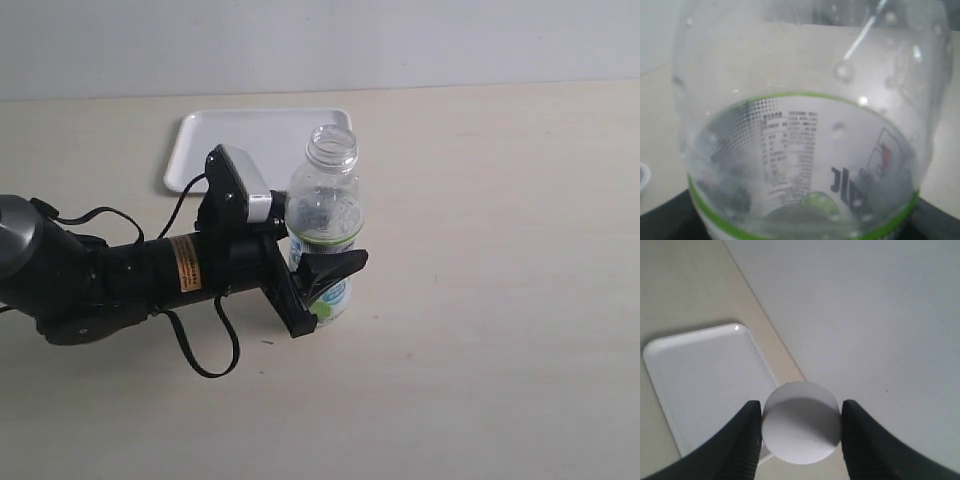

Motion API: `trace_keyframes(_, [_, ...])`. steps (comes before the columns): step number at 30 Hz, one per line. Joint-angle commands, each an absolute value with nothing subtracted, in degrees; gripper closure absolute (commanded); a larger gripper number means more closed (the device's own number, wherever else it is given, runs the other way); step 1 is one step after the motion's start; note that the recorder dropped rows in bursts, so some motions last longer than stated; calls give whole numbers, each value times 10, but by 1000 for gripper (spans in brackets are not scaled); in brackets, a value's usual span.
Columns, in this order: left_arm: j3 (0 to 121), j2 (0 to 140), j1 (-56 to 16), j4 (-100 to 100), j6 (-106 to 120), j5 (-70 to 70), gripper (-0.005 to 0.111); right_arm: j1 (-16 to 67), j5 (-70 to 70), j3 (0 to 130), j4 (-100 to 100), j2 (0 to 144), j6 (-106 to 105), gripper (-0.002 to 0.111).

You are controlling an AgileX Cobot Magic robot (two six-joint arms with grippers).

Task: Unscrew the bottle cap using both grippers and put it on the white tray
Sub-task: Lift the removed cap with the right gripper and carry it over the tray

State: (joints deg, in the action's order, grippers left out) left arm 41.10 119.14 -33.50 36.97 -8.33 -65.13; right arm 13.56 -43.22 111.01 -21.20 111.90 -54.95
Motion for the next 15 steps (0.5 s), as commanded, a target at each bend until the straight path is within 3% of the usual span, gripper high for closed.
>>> trace_keyframes(1, [397,1174,-327,352,-73,-682,107,132,-518,1162,-206,1167,-536,108])
trace_keyframes(15, [368,1163,-320,290,-59,-700,107,97,-539,1164,-208,1216,-499,108])
